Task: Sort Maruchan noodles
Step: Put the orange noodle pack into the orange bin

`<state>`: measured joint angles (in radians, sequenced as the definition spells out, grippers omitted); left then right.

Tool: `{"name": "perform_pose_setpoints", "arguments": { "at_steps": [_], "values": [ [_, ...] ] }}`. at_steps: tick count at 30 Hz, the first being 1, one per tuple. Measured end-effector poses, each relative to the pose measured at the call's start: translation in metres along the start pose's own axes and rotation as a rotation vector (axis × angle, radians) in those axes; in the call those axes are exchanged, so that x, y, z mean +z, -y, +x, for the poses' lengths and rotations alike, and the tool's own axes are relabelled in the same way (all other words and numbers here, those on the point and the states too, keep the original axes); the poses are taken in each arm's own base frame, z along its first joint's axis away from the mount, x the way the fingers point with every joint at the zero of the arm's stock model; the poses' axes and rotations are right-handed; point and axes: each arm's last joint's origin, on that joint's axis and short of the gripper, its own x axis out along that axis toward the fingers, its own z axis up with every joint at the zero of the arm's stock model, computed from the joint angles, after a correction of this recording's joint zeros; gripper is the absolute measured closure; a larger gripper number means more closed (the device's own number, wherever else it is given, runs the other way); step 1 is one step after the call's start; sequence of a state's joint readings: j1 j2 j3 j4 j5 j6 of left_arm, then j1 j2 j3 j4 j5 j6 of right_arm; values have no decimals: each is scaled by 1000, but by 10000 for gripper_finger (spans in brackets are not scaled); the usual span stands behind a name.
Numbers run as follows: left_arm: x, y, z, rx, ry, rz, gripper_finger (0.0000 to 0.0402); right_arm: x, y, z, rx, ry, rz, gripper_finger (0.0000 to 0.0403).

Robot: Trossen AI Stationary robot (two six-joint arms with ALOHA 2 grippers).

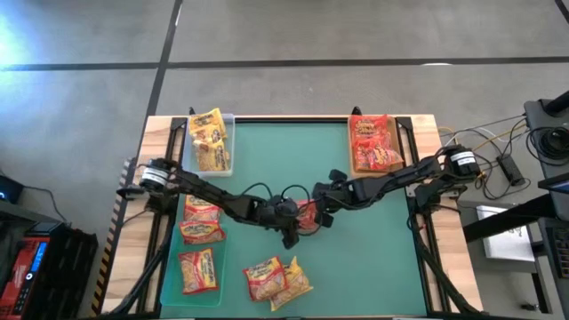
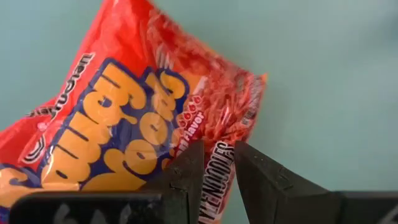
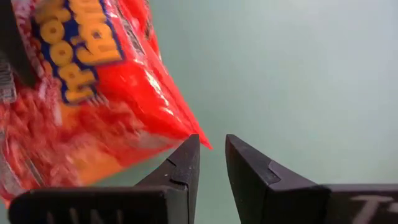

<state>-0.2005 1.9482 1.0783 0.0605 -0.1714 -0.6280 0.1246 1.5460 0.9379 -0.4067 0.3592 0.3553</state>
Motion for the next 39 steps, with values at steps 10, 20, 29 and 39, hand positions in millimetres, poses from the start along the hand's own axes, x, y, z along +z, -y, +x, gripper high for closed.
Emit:
{"name": "perform_pose_setpoints", "arguments": {
  "at_steps": [10,20,29,39],
  "values": [
    [-11,-8,-1,43,-142,145,325,11,16,-35,14,95,2,335],
    [-14,-12,5,0,-176,257,325,21,36,-48,4,175,30,334],
    [-17,-10,9,-7,-176,263,325,24,59,-38,101,107,191,282],
    [-22,-4,8,4,-159,282,325,13,69,-19,325,82,320,202]
  ]
}}
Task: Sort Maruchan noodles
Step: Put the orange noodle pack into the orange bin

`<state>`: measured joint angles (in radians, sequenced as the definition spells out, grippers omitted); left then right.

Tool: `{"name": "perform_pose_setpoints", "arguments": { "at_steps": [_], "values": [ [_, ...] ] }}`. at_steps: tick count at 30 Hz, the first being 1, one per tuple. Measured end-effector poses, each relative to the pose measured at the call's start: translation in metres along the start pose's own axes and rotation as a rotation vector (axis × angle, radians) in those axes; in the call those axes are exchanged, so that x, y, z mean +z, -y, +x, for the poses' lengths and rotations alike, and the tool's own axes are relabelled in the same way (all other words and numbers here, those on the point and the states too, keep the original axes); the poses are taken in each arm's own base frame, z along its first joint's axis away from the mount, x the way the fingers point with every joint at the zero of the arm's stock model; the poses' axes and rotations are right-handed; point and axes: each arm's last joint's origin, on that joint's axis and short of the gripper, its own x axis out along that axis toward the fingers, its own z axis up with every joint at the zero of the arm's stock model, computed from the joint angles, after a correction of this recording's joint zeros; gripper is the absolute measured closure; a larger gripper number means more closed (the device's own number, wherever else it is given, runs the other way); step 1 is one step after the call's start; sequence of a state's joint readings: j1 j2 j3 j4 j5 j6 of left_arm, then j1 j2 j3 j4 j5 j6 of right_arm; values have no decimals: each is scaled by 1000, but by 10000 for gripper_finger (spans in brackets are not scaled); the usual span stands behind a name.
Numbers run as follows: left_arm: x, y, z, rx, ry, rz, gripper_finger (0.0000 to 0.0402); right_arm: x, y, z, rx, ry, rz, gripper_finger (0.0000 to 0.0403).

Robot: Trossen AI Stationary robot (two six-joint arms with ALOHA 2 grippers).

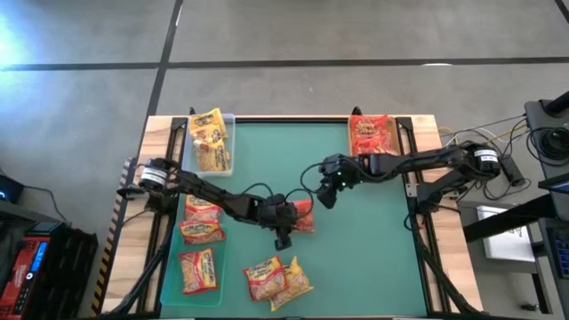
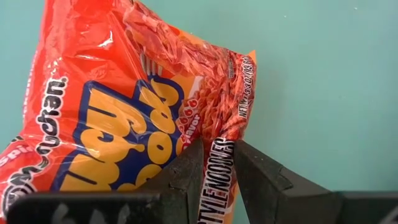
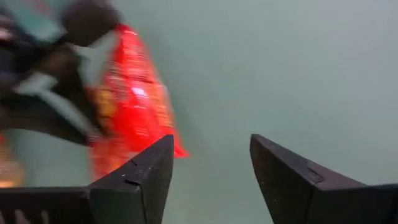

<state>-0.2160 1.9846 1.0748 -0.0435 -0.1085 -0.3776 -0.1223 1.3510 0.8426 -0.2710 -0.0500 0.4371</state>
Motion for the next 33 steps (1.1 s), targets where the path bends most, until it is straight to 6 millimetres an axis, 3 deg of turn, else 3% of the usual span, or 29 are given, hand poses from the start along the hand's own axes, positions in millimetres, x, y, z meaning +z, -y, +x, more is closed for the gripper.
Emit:
{"name": "perform_pose_setpoints", "arguments": {
  "at_steps": [3,11,19,33],
  "values": [
    [0,1,0,7,4,2,325,-8,1,8,129,56,35,196],
    [-1,3,0,10,10,3,325,-35,15,23,273,214,167,195],
    [-1,4,0,14,17,2,325,-58,21,41,327,217,263,195],
    [-1,4,1,51,39,-14,325,-50,5,79,384,174,207,195]
  ]
}}
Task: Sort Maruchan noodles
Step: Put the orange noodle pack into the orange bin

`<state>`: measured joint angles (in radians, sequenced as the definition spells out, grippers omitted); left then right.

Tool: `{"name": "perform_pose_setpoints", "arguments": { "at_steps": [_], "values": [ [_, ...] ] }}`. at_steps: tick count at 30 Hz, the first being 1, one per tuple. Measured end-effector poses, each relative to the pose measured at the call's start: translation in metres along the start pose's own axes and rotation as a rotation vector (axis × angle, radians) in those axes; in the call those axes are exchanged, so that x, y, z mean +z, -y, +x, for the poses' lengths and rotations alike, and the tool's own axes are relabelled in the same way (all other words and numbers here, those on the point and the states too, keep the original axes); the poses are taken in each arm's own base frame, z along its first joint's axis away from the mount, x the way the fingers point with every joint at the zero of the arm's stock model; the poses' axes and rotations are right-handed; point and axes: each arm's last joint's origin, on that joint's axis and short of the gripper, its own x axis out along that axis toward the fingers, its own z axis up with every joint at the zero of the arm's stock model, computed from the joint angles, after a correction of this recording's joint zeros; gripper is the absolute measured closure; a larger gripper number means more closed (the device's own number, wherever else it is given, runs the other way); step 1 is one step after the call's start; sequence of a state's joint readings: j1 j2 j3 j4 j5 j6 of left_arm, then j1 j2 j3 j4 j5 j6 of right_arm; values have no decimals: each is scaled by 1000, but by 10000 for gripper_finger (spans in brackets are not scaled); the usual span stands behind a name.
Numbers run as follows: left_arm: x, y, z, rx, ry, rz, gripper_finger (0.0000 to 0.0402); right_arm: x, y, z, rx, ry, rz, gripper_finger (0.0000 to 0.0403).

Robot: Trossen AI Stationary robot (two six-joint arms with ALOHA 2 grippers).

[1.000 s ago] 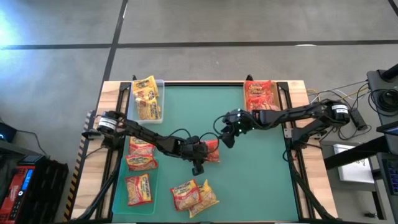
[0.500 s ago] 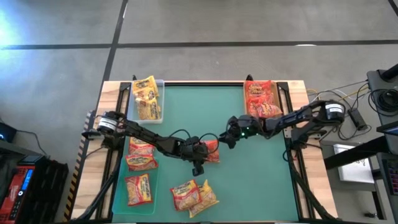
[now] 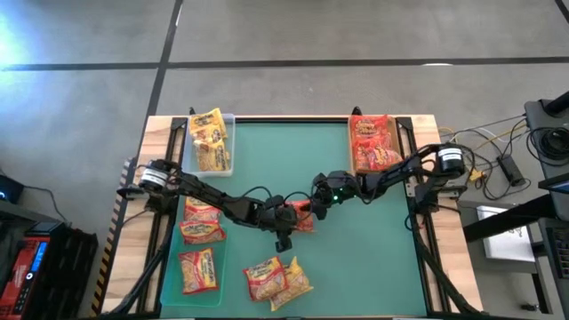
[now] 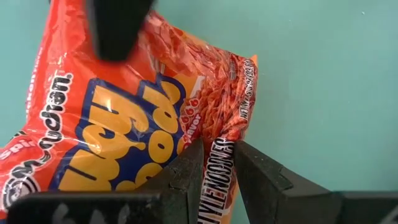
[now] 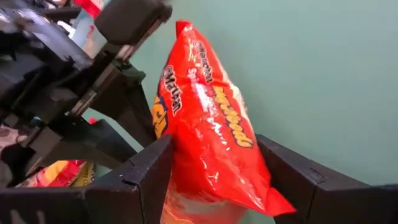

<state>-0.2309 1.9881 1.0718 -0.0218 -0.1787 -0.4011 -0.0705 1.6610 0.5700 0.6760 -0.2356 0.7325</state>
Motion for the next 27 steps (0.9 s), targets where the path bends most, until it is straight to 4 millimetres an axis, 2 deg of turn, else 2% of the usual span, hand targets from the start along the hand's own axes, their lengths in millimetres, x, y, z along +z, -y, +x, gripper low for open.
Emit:
{"name": "perform_pose_setpoints", "arguments": {
  "at_steps": [7,17,20,27],
  "values": [
    [0,-1,0,22,12,-1,325,-5,0,16,7,-45,-20,195],
    [1,-1,1,35,25,-4,325,-11,-10,18,38,-68,-49,200],
    [3,0,1,26,52,-8,325,-12,-10,18,39,-73,-61,219],
    [10,2,-8,9,85,-14,325,-13,-9,18,42,-82,-66,291]
  ]
}}
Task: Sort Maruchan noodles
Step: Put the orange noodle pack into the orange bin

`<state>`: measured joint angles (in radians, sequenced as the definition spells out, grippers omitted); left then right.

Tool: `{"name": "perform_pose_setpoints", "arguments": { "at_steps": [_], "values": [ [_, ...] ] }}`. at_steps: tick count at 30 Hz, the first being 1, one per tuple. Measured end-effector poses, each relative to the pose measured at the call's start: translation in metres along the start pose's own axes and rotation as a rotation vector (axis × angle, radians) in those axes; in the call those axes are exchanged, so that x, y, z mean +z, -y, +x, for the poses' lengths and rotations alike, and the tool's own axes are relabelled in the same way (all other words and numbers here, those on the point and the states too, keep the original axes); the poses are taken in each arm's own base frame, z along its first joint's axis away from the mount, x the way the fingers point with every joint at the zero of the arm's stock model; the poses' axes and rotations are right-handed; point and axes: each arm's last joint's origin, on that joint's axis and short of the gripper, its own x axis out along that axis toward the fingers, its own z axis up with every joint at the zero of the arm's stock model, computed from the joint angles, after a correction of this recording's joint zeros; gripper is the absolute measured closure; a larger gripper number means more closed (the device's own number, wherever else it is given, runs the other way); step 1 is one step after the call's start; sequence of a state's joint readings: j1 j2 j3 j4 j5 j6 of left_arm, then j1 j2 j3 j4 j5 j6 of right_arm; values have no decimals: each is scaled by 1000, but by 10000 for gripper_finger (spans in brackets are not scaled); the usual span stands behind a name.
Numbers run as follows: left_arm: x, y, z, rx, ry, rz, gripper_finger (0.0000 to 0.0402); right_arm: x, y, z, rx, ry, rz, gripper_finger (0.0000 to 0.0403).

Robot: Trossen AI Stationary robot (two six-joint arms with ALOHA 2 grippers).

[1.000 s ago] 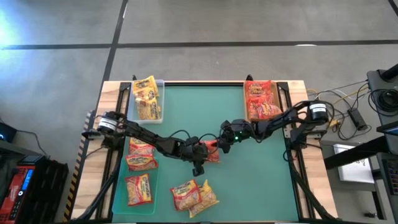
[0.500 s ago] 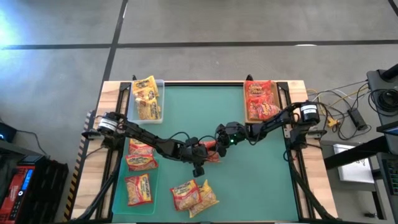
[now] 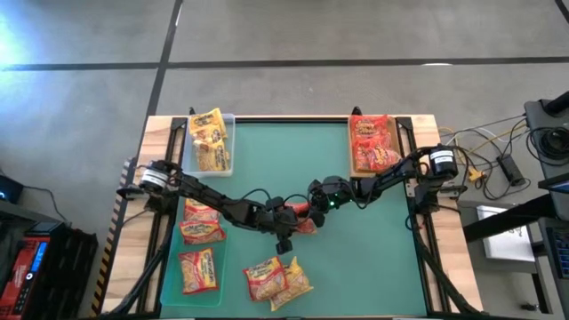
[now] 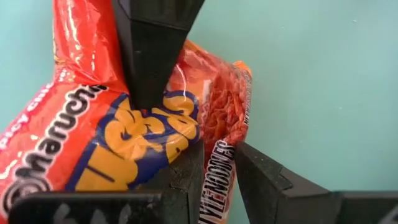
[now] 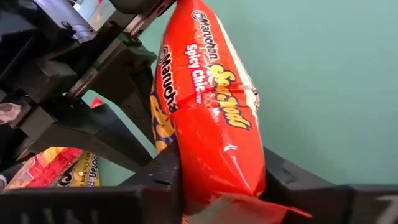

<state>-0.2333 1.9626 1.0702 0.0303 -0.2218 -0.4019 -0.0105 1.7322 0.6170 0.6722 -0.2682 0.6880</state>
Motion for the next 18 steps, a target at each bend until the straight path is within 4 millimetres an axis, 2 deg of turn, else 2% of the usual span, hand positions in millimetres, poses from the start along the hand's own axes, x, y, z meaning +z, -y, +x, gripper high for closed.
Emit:
{"name": "perform_pose_setpoints", "arguments": {
  "at_steps": [8,18],
  "values": [
    [4,4,-17,4,-18,5,325,0,1,-1,0,-10,6,335],
    [1,8,-54,200,-26,19,325,3,4,-2,-1,-5,6,367]
  ]
}}
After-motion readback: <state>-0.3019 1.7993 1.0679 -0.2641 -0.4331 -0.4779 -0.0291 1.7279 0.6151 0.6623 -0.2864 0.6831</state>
